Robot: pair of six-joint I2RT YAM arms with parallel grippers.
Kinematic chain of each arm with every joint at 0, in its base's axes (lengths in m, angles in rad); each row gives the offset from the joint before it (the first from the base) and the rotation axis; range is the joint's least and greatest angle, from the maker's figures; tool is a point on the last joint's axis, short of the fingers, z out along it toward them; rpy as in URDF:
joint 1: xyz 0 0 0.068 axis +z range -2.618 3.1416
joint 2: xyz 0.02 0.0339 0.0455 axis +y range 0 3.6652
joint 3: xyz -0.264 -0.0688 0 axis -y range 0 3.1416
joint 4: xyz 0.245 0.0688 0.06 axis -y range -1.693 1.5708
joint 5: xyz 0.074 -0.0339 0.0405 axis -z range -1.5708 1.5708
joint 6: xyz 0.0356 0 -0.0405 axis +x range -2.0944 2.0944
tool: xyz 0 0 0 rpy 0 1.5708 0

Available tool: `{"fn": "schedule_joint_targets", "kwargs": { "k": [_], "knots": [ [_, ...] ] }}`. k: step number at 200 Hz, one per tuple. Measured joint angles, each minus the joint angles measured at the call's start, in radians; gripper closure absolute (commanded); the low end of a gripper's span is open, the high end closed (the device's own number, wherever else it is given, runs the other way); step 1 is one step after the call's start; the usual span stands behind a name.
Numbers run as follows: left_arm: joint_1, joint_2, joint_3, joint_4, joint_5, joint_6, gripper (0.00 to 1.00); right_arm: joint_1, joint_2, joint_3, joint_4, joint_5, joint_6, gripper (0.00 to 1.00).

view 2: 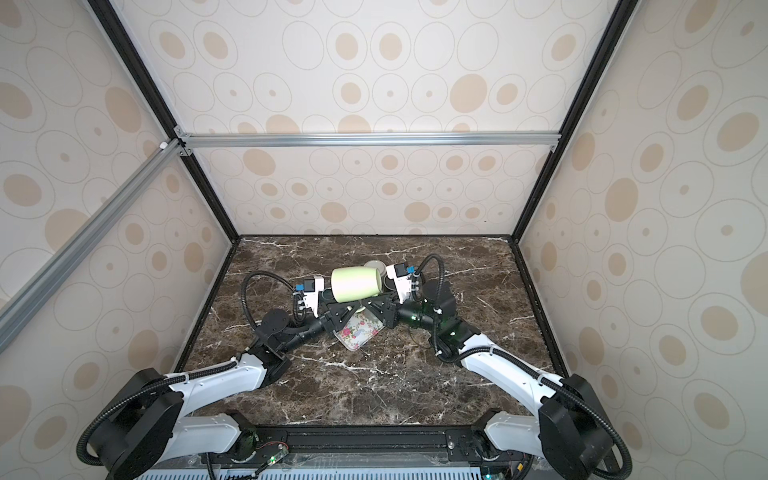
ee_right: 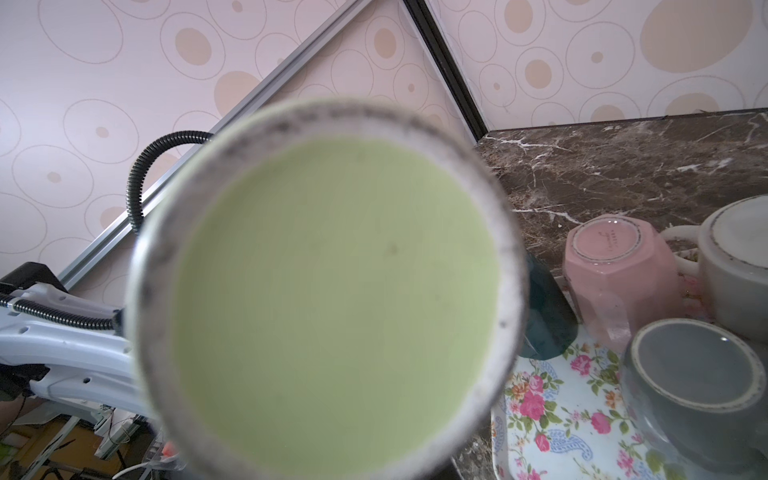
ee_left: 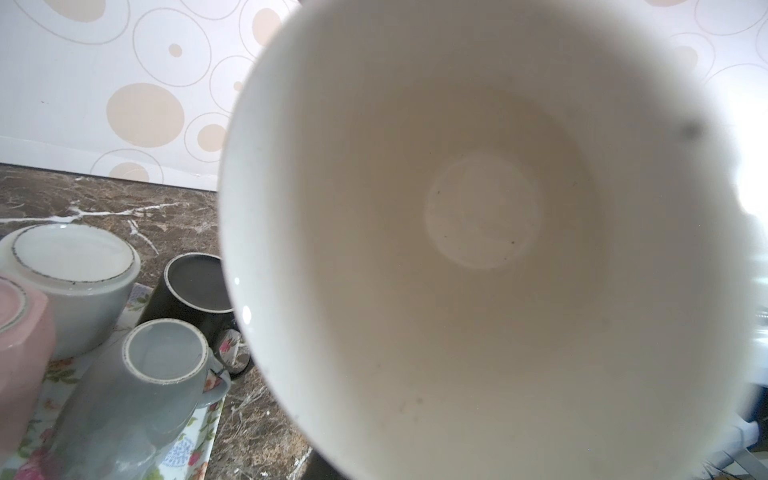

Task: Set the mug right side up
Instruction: 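Rotate the light green mug upright with the left gripper while the right gripper releases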

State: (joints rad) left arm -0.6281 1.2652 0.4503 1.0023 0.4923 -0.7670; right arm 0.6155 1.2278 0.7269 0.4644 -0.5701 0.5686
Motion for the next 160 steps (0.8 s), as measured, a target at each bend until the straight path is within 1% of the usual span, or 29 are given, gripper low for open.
{"fn": "schedule_joint_targets", "kwargs": {
  "k": [2,12,14,35,42,70,90,125,160],
  "knots": [
    [0.0,-0.001,0.0,-0.003,-0.001,0.001,1.0,0.0,0.0,0.0,0.0,0.0,0.0,0.97],
    [-0.001,-0.009,0.0,-0.022,-0.004,0.004,1.0,0.0,0.002,-0.003,0.001,-0.001,0.003,0.77],
    [-0.002,-0.01,0.0,-0.026,-0.005,0.005,1.0,0.0,0.003,-0.003,0.001,-0.002,0.005,0.74],
    [-0.009,-0.028,0.0,-0.047,-0.017,0.007,1.0,-0.001,0.018,-0.004,0.0,0.002,0.006,0.53],
    [-0.012,-0.031,0.0,-0.053,-0.023,0.011,1.0,-0.001,0.024,-0.004,0.0,-0.001,0.006,0.49],
    [-0.016,-0.032,0.0,-0.094,-0.051,0.023,1.0,-0.002,0.034,-0.005,-0.006,-0.003,0.006,0.42],
    [-0.016,-0.031,0.002,-0.117,-0.065,0.031,1.0,-0.007,0.034,-0.009,-0.007,-0.003,0.013,0.33],
    [-0.017,-0.031,0.021,-0.196,-0.101,0.053,1.0,-0.013,0.033,-0.016,-0.024,0.005,0.005,0.27],
    [-0.017,-0.035,0.064,-0.343,-0.161,0.087,1.0,-0.014,-0.006,-0.022,-0.073,0.048,-0.032,0.2]
  ]
}}
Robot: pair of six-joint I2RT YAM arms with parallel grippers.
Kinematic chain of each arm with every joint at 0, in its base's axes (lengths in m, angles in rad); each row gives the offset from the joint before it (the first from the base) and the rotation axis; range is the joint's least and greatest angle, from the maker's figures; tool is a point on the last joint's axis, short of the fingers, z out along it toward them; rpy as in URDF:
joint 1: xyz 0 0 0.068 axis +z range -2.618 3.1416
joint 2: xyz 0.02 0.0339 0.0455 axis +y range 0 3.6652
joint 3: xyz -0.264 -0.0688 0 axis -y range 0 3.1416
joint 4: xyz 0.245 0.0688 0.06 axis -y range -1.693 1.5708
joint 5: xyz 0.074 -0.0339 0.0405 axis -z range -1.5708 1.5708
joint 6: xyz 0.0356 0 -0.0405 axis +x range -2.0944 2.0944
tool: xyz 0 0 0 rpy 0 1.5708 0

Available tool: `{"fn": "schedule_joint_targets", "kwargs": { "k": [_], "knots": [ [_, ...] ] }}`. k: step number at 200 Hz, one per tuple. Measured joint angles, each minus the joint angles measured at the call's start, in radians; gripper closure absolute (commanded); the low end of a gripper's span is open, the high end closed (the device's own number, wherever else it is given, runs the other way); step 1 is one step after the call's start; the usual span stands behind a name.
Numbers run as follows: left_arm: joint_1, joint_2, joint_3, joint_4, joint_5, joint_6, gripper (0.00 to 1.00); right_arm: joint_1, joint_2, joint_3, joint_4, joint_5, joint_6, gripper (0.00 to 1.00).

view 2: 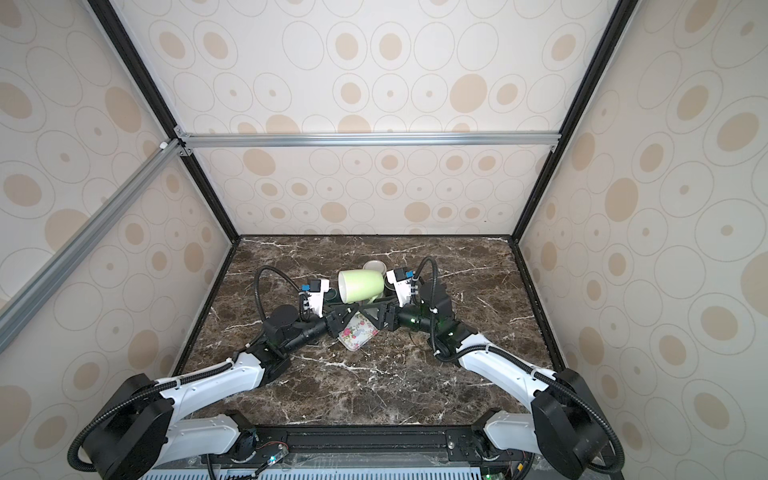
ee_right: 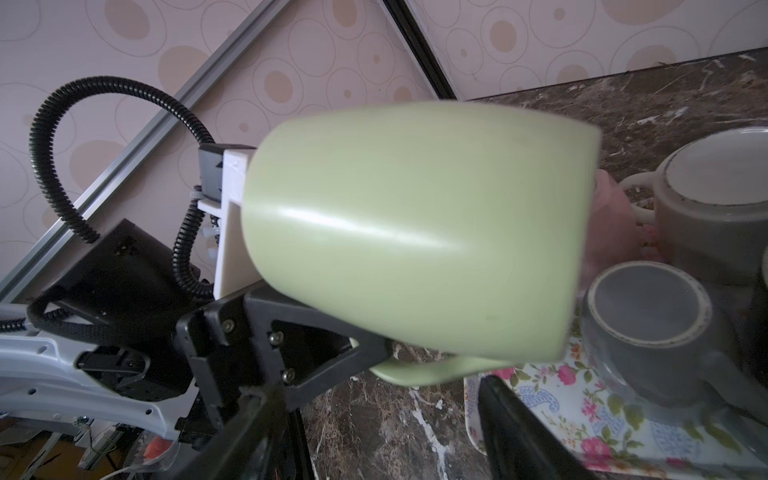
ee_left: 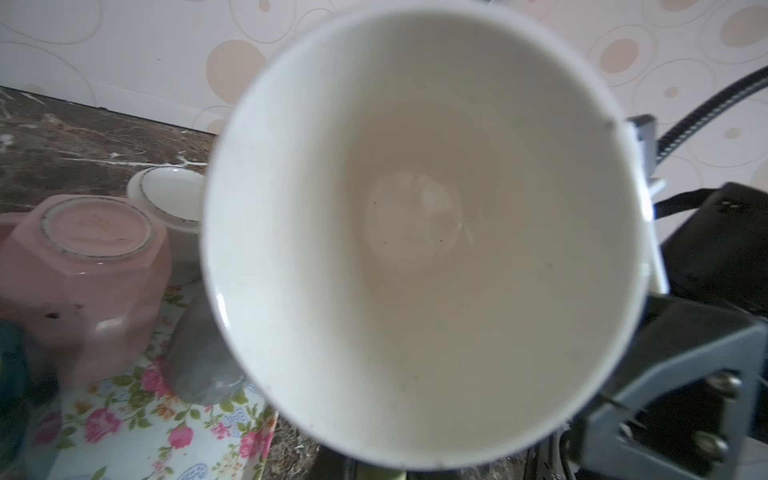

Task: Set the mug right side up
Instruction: 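Rotate the light green mug upright with the left gripper while the right gripper releases, then carry the green mug beside the tray with the left gripper while the right withdraws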

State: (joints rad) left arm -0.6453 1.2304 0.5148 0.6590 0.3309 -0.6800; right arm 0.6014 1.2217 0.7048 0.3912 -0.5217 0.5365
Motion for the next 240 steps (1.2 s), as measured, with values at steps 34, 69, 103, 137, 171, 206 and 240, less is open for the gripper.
{"fn": "schedule_joint_targets", "kwargs": {
  "k": [34,69,103,137,171,206,240],
  "knots": [
    [0.006,-0.04,0.015,-0.18,-0.054,0.041,1.0,0.0,-0.119,-0.003,-0.079,0.076,-0.042,0.12],
    [0.034,-0.116,0.019,-0.297,-0.092,0.066,1.0,-0.001,-0.27,-0.046,-0.143,0.155,-0.045,0.11],
    [0.069,-0.14,0.07,-0.42,-0.138,0.1,1.0,-0.001,-0.4,-0.109,-0.221,0.248,-0.05,0.09],
    [0.122,-0.145,0.127,-0.575,-0.176,0.142,1.0,-0.001,-0.476,-0.142,-0.317,0.326,-0.061,0.08],
    [0.193,-0.144,0.164,-0.696,-0.186,0.182,1.0,-0.001,-0.522,-0.163,-0.409,0.41,-0.071,0.08],
    [0.271,-0.147,0.182,-0.747,-0.208,0.193,1.0,-0.001,-0.551,-0.175,-0.498,0.475,-0.074,0.08],
    [0.339,-0.159,0.191,-0.788,-0.25,0.201,1.0,-0.001,-0.592,-0.191,-0.546,0.507,-0.074,0.08]
  ]
}}
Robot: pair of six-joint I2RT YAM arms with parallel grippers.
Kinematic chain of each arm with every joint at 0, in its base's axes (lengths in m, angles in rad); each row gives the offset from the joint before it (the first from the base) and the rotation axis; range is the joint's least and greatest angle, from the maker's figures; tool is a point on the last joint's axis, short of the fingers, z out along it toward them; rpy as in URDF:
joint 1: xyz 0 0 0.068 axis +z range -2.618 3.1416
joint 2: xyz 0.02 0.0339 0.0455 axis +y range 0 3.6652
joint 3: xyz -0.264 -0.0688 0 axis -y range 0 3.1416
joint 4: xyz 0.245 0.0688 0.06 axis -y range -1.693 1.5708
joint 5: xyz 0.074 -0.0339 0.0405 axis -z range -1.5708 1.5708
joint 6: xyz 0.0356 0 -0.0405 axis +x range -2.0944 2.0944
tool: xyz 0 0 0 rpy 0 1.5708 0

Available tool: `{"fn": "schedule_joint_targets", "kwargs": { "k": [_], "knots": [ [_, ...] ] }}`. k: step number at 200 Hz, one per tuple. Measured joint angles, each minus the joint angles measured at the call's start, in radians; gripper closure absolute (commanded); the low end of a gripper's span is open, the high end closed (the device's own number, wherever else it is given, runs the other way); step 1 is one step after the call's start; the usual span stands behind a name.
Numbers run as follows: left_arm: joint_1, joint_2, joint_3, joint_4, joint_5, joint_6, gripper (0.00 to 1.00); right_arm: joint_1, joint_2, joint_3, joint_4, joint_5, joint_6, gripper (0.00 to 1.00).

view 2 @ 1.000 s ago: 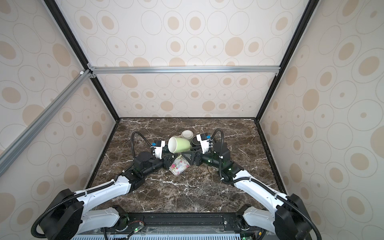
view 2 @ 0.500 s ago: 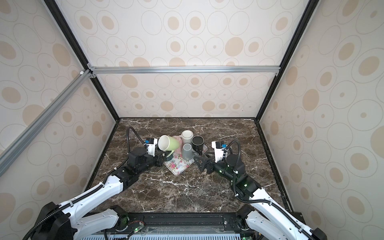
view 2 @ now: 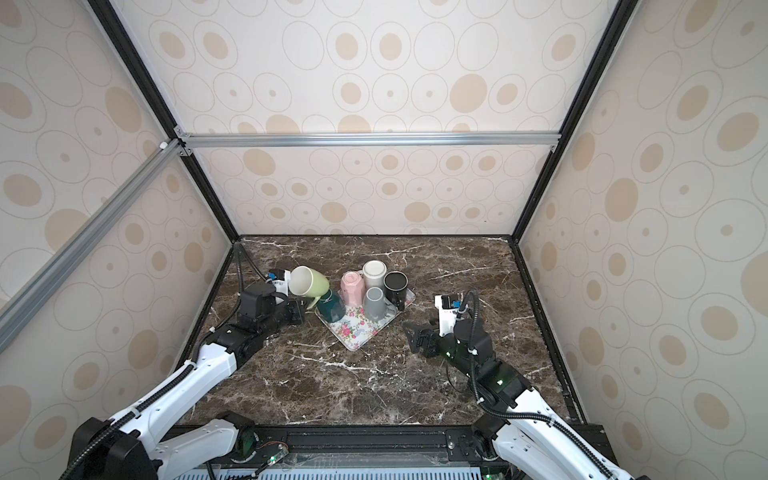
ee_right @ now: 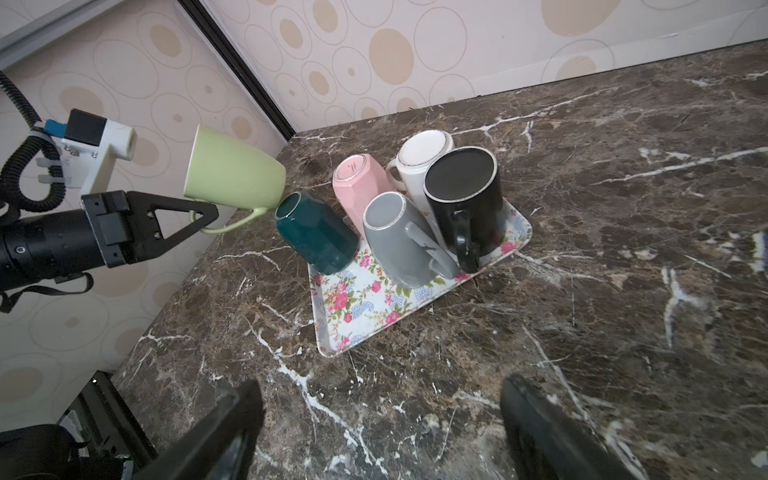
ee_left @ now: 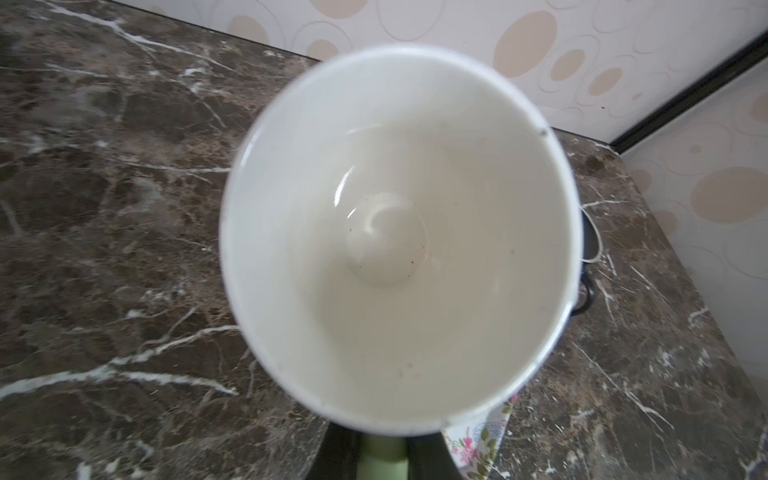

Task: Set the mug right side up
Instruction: 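Carry the green mug beside the tray with the left gripper while the right withdraws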

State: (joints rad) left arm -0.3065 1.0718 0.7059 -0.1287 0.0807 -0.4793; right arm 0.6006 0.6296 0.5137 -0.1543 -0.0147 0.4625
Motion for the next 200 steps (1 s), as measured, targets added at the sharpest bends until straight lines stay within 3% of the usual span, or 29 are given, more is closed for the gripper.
{"fn": "schedule_joint_targets", "kwargs": {
  "k": [80,200],
  "knots": [
    [0.064,0.013,0.01,-0.09,-0.064,0.021,1.0,0.0,-0.005,-0.005,-0.05,0.042,-0.001,0.08],
    [0.165,0.226,0.014,-0.092,-0.15,0.106,1.0,0.0,0.012,-0.021,-0.093,0.106,-0.001,0.08]
  ]
}}
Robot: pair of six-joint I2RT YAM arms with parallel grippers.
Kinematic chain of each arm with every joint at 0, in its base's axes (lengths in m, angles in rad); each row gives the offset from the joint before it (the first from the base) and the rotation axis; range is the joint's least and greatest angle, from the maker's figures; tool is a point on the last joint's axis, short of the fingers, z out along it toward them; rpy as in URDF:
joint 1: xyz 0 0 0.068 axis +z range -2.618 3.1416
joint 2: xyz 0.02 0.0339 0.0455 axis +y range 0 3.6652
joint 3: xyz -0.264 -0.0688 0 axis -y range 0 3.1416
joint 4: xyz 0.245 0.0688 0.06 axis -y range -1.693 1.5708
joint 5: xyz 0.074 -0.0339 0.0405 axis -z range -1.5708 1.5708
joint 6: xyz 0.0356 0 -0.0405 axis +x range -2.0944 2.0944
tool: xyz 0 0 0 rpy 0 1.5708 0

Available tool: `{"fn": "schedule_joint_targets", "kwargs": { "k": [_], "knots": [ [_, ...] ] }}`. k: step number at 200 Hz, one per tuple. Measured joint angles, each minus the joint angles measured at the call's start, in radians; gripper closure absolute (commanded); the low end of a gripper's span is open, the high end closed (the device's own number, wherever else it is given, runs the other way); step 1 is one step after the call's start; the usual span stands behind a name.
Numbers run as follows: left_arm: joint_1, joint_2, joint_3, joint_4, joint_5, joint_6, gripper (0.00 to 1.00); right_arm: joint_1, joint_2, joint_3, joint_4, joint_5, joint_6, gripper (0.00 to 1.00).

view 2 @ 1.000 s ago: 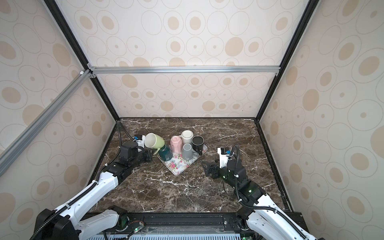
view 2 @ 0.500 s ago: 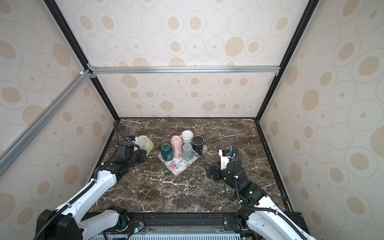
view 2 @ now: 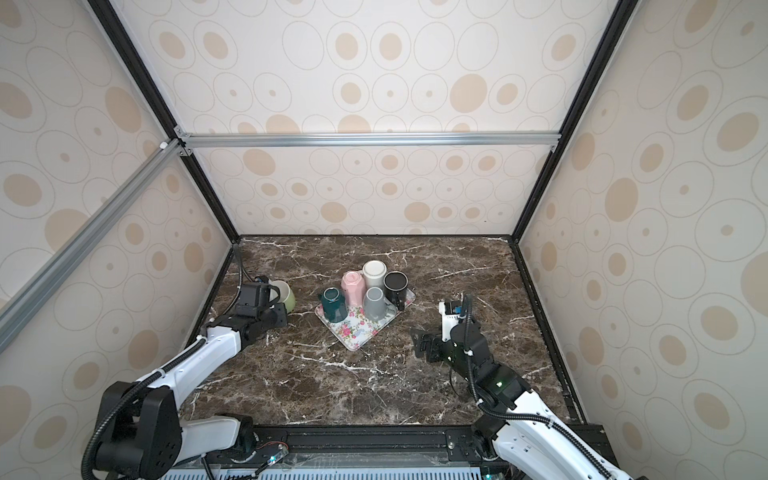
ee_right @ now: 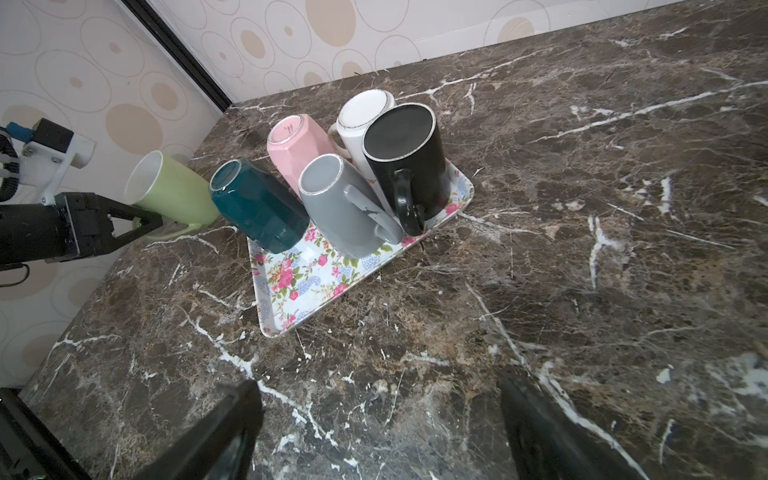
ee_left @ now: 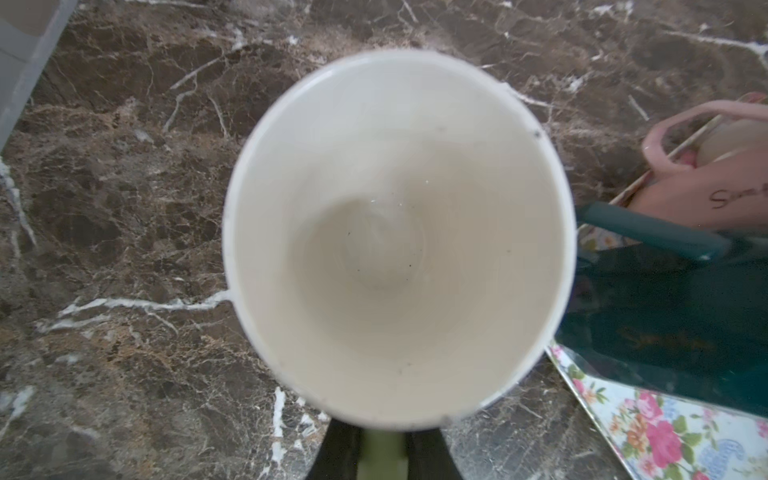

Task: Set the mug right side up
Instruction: 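Carry the green mug beside the tray with the left gripper while the right withdraws, then lower the green mug onto the table and open the left gripper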

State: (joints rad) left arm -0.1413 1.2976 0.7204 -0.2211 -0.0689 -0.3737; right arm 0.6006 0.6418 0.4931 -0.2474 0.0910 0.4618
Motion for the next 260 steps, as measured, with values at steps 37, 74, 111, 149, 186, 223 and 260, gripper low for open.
{"fn": "schedule_joint_targets", "kwargs": {
  "k": [37,74,111,149,186,223,260],
  "knots": [
    [0.008,0.058,0.005,0.015,0.0,0.002,1.0,0.0,0.013,0.0,-0.002,0.016,0.0,0.08],
    [0.01,0.089,0.029,0.037,-0.001,0.005,0.44,0.0,0.053,0.0,-0.008,0.016,-0.004,0.08],
    [0.011,0.077,0.041,0.059,-0.005,0.009,0.08,0.0,0.081,0.0,-0.01,0.01,-0.01,0.08],
    [0.011,0.051,0.042,0.051,-0.004,0.012,0.02,0.0,0.098,0.0,-0.016,0.0,-0.013,0.08],
    [-0.012,-0.058,0.035,0.021,-0.037,0.011,0.02,0.0,0.126,0.0,-0.018,-0.015,-0.018,0.07],
    [-0.058,-0.249,0.007,0.016,-0.044,-0.002,0.02,0.0,0.196,0.0,-0.014,-0.041,-0.027,0.07],
    [-0.124,-0.325,-0.021,0.0,-0.016,-0.027,0.02,0.0,0.278,0.015,-0.017,-0.092,-0.048,0.08]
  ]
}}
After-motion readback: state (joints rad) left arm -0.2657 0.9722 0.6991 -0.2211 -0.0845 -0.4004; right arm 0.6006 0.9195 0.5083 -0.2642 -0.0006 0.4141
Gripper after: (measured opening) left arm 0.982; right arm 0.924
